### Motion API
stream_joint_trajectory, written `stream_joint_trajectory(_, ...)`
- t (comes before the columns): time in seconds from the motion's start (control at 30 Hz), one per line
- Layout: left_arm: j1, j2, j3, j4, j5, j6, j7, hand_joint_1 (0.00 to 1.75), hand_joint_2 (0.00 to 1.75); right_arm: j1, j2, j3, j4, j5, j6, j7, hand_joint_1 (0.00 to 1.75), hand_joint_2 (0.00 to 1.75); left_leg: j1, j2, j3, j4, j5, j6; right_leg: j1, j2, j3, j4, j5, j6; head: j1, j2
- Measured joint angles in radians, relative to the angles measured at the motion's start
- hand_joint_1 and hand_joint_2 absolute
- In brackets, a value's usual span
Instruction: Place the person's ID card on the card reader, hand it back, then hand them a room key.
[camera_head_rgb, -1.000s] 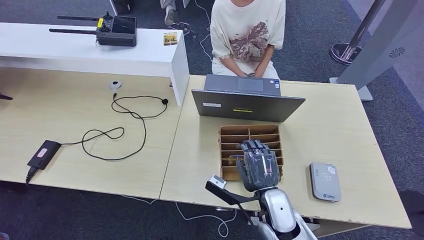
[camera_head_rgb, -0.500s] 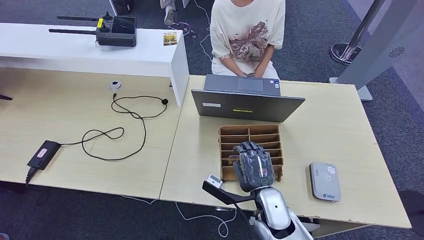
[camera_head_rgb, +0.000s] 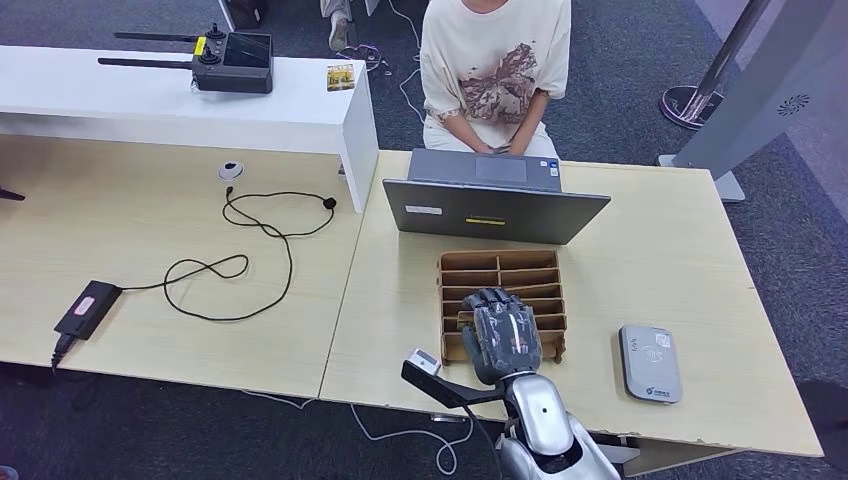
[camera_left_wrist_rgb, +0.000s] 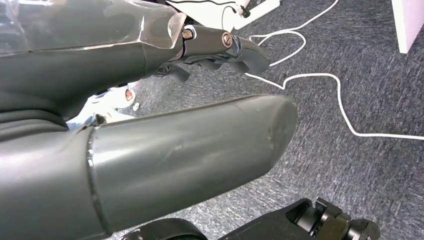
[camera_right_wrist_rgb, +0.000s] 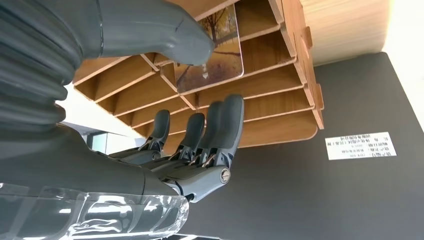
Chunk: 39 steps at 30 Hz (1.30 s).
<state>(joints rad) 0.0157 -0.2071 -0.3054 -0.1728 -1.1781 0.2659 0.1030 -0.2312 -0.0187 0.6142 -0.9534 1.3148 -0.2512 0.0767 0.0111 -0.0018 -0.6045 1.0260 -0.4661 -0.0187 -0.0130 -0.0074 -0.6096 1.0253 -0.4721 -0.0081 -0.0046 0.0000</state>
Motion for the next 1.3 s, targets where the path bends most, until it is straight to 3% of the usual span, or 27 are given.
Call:
stream_joint_trajectory(0.7, 0.0, 0.001, -0.007, 0.0, 0.0, -0.004, 0.0, 0.0, 0.0, -0.015, 0.0, -0.001, 0.057, -0.017, -0.008, 0.002, 0.97, 1.75, 0.0, 0.0, 0.0, 0.0, 0.0, 0.0, 0.0, 0.0, 0.0, 0.0, 0.0, 0.0, 0.0, 0.0)
stream_joint_trajectory(1.13, 0.0, 0.007, -0.007, 0.0, 0.006, -0.004, 0.0, 0.0, 0.0, -0.036, 0.001, -0.002, 0.096, -0.02, -0.023, -0.008, 1.26, 1.75, 0.0, 0.0, 0.0, 0.0, 0.0, 0.0, 0.0, 0.0, 0.0, 0.0, 0.0, 0.0, 0.0, 0.0)
stream_joint_trajectory(1.3, 0.0, 0.008, -0.009, 0.0, 0.007, -0.004, 0.0, 0.0, 0.0, -0.041, 0.007, -0.002, 0.109, -0.021, -0.03, -0.008, 1.25, 1.75, 0.0, 0.0, 0.0, 0.0, 0.0, 0.0, 0.0, 0.0, 0.0, 0.0, 0.0, 0.0, 0.0, 0.0)
